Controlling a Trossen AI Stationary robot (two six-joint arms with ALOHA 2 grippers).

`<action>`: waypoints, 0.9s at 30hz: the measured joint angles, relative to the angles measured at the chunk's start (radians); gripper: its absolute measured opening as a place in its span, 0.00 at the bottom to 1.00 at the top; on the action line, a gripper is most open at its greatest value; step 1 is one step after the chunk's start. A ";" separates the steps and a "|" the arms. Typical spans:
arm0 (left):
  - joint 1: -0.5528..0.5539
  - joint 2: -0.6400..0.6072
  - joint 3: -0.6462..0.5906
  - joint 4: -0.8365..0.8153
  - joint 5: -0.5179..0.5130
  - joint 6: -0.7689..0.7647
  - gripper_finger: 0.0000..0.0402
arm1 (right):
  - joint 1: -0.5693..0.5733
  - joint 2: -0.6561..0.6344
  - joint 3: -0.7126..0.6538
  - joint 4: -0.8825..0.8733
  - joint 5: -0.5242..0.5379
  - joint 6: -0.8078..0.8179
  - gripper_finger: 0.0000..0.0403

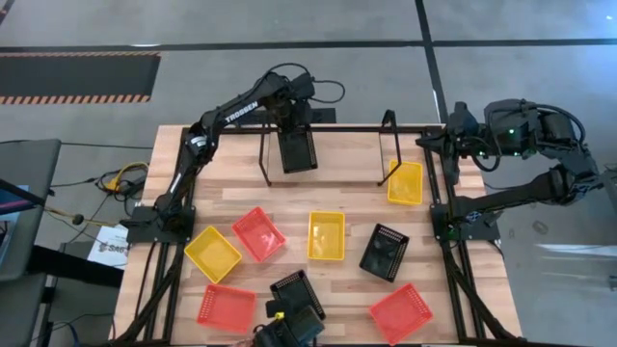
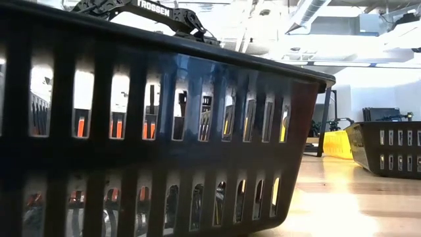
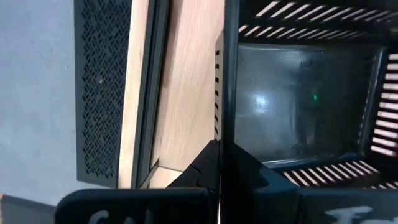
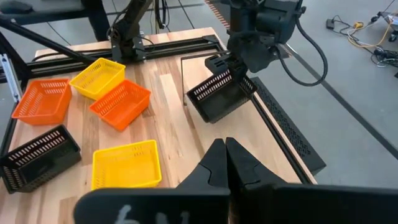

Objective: Stack baskets on shelf by color
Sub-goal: Put the top black bin on the shelf

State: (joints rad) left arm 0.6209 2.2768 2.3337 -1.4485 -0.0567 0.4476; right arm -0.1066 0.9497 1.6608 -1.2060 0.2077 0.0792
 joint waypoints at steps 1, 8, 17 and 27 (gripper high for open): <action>-0.001 0.000 0.000 -0.001 0.001 0.004 0.00 | 0.000 0.000 0.000 0.000 0.000 0.000 0.00; 0.003 0.024 -0.002 -0.021 0.024 0.021 0.00 | 0.000 0.000 0.000 0.001 0.000 0.000 0.00; 0.002 0.102 -0.002 -0.053 0.000 0.047 0.00 | 0.000 0.000 0.000 0.002 -0.001 0.003 0.00; 0.002 0.113 -0.002 -0.030 -0.011 0.061 0.00 | 0.002 0.000 0.000 0.002 -0.001 0.002 0.00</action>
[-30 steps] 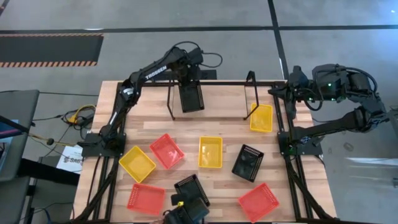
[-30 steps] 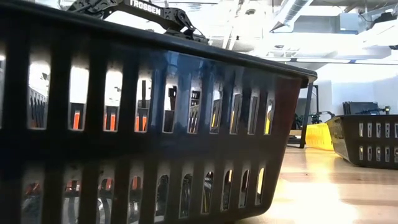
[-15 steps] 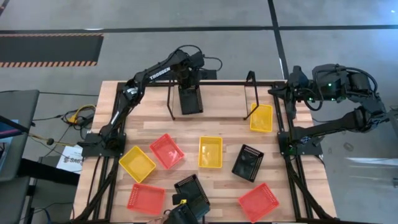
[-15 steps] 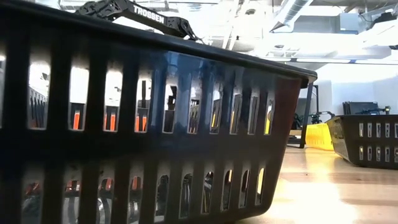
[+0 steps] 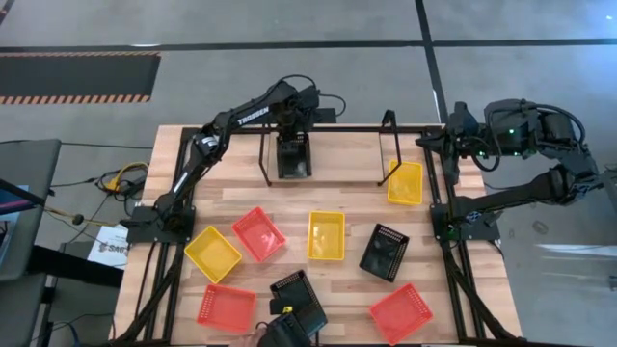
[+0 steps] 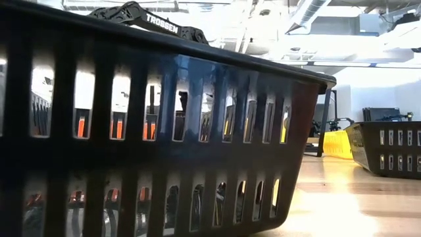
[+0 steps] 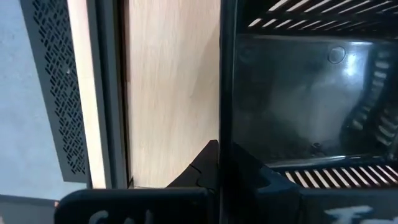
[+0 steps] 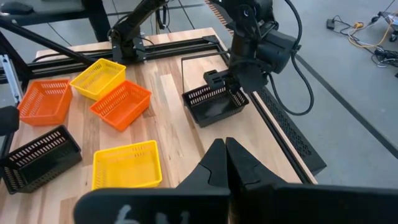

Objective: Stack baskets on shelf by color
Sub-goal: Put the top black bin on the shelf, then put the middle yellow bin on the shelf

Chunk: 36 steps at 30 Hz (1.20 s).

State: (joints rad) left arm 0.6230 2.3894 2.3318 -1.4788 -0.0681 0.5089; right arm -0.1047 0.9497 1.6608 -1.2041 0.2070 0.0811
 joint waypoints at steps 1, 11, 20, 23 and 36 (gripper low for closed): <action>0.001 0.000 0.000 0.000 -0.003 -0.001 0.00 | 0.000 0.000 0.000 0.000 0.000 0.000 0.00; -0.003 0.000 0.000 0.020 -0.060 -0.005 0.07 | 0.000 0.000 0.000 0.009 0.000 0.000 0.02; -0.008 0.000 0.000 0.036 -0.083 -0.022 0.32 | 0.000 0.000 0.000 0.008 0.000 -0.001 0.01; -0.009 0.000 0.012 0.043 -0.105 -0.067 0.38 | 0.000 0.000 0.000 0.008 0.000 -0.002 0.01; -0.037 -0.140 0.024 0.042 -0.025 -0.231 0.42 | -0.001 0.000 0.000 0.008 0.000 -0.001 0.01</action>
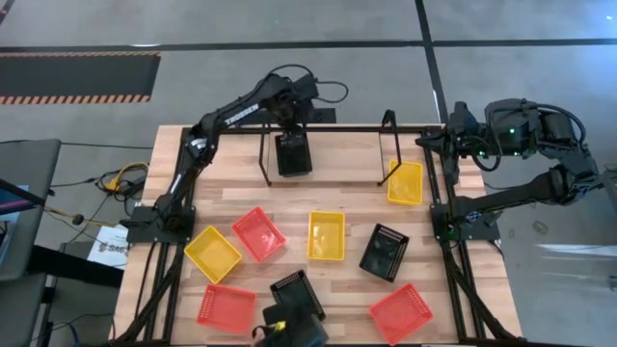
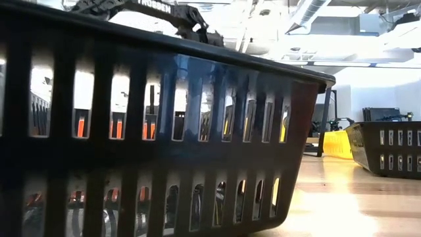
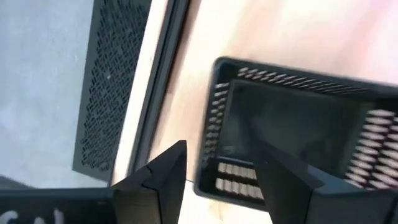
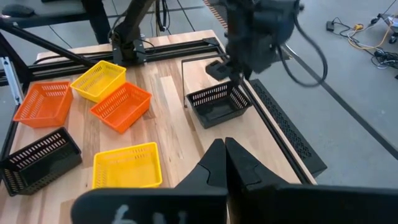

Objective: Stack baskets on shelf by color
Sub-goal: Put the middle yellow bin on the shelf

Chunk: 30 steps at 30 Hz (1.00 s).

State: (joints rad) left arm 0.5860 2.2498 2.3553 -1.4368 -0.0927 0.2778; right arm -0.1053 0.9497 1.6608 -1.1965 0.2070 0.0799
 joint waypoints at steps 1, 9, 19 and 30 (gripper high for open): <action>-0.007 -0.024 0.000 -0.005 0.003 -0.016 0.42 | 0.000 0.000 0.000 0.000 0.000 0.000 0.01; -0.096 -0.243 0.001 -0.078 -0.001 -0.161 0.42 | 0.000 0.000 0.000 0.001 0.000 0.000 0.02; -0.269 -0.473 -0.003 -0.135 -0.122 -0.355 0.42 | 0.000 0.000 0.000 0.003 0.000 0.000 0.02; -0.506 -0.575 -0.004 -0.135 -0.216 -0.507 0.42 | 0.000 0.021 0.001 -0.030 -0.052 0.088 0.04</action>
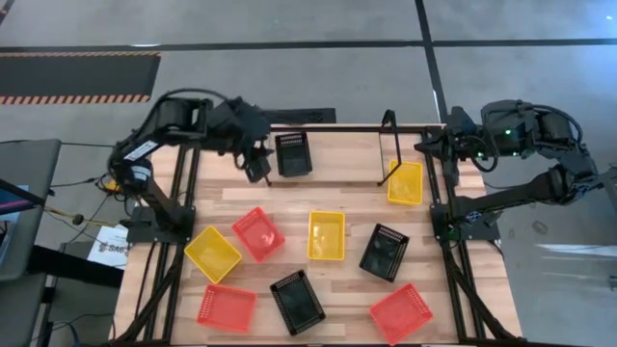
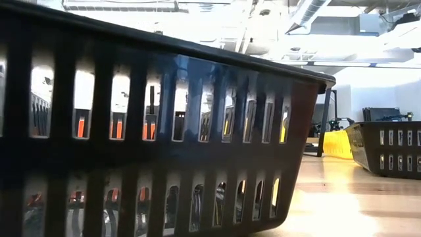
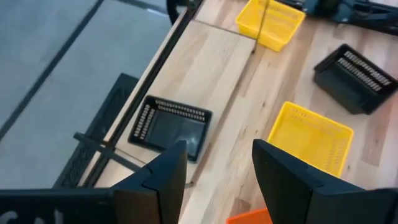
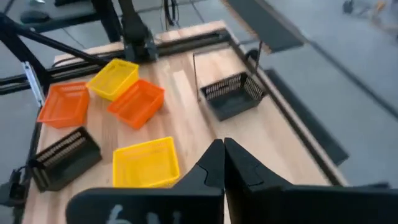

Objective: Stack baskets on shelf by color
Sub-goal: Put the middle yellow bin on the shelf

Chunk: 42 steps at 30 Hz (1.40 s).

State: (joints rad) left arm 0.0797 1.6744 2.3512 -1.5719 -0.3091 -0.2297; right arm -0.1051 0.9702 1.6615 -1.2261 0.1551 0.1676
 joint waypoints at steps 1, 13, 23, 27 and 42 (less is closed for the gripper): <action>-0.022 -0.002 0.000 0.000 -0.019 -0.003 0.42 | 0.000 0.008 0.000 -0.018 -0.001 0.018 0.05; -0.168 -0.007 0.000 0.001 -0.162 0.002 0.42 | 0.086 0.202 0.000 -0.190 -0.138 0.248 0.12; -0.172 -0.007 0.000 0.001 -0.163 0.071 0.42 | 0.228 0.445 0.000 -0.148 -0.071 0.333 0.12; -0.172 -0.007 0.000 0.001 -0.163 0.076 0.42 | 0.226 0.564 0.000 -0.128 -0.024 0.374 0.12; -0.172 -0.006 0.000 0.001 -0.142 0.149 0.42 | 0.150 0.878 0.000 0.074 -0.136 0.197 0.24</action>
State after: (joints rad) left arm -0.0925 1.6680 2.3512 -1.5708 -0.4507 -0.0803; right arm 0.0447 1.8483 1.6616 -1.1516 0.0193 0.3643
